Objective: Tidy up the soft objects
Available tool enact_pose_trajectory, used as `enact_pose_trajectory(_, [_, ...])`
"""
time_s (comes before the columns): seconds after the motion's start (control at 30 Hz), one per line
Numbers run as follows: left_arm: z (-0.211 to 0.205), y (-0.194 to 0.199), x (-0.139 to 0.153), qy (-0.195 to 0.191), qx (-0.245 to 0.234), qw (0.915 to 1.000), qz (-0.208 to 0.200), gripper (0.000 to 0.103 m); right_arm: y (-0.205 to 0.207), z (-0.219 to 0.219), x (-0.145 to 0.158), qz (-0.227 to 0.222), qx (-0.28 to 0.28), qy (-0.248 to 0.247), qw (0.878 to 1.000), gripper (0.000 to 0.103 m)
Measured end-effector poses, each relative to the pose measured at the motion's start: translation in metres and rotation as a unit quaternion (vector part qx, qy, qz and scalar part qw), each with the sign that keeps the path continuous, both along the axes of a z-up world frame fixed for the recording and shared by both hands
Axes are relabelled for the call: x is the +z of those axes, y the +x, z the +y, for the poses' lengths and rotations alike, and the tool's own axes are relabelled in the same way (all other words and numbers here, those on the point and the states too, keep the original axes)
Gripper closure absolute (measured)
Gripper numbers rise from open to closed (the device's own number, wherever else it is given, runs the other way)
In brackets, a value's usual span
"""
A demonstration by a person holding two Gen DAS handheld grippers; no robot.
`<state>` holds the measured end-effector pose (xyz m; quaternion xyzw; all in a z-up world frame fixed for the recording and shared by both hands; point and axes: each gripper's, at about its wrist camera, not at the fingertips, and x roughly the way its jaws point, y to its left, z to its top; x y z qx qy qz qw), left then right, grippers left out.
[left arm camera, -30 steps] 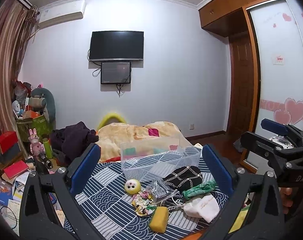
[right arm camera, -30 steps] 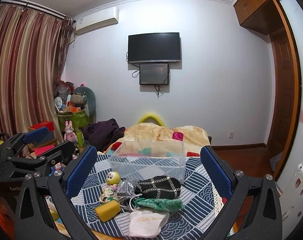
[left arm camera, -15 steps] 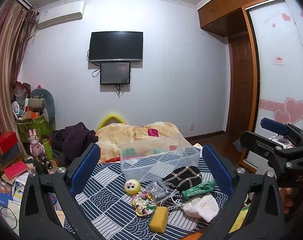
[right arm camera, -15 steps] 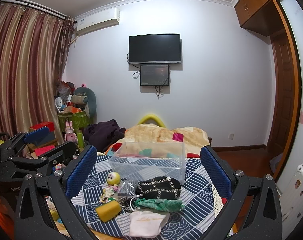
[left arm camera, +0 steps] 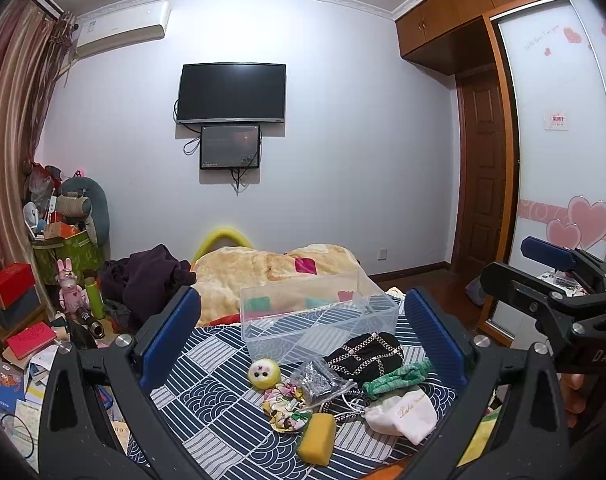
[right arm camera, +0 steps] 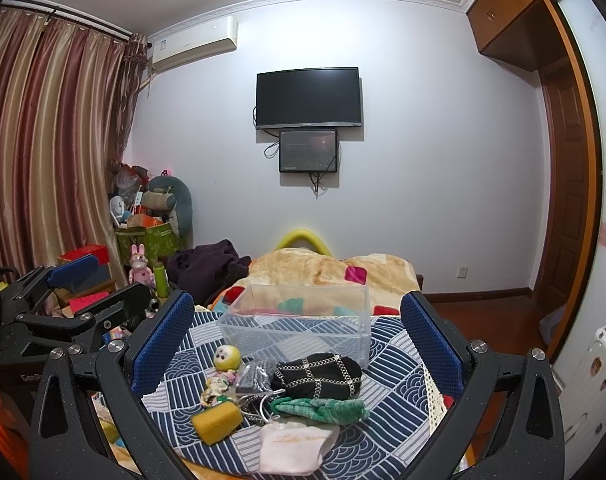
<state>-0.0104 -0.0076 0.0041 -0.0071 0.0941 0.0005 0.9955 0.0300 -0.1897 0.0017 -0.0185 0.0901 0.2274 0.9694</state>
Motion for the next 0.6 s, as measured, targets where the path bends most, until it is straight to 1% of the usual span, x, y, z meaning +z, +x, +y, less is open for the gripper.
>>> enact_pose_trajectory(0.37, [0.002,0.003,-0.002,-0.004,-0.006,1.0,0.005,0.0,0.001,-0.001,-0.003,0.006,0.005,0.005,1.0,0.0])
enact_pose_trajectory(0.5, [0.006,0.013,-0.01,-0.003,-0.004,0.9998,0.017,0.0,0.012,-0.002,-0.01,0.019,0.006,0.004,1.0,0.0])
enact_pose_trajectory(0.6, [0.012,0.027,-0.021,-0.003,-0.011,0.9991,0.041,0.0,0.024,-0.003,-0.021,0.038,0.006,-0.002,0.999,0.0])
